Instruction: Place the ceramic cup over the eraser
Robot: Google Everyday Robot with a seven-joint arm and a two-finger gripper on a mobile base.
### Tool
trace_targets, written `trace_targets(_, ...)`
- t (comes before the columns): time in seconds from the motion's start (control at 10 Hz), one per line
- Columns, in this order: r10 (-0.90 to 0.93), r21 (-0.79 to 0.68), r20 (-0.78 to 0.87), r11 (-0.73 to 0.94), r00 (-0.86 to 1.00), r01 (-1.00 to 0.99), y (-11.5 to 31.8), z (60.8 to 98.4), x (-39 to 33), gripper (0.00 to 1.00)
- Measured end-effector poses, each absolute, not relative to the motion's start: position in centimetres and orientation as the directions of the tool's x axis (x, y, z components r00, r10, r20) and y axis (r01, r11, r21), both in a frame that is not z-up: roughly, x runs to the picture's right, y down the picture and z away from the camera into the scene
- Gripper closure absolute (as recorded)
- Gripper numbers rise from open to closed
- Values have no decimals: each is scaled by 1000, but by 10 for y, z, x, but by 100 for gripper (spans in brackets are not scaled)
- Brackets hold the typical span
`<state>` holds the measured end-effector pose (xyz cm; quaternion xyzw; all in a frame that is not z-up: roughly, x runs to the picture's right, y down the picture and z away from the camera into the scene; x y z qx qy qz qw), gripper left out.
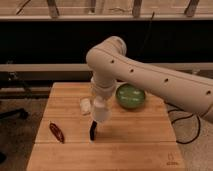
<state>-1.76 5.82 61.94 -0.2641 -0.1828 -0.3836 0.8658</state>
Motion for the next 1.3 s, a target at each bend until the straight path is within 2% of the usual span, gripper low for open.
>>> trace_targets(1.3,-573,-282,608,490,549,825,110,630,-52,99)
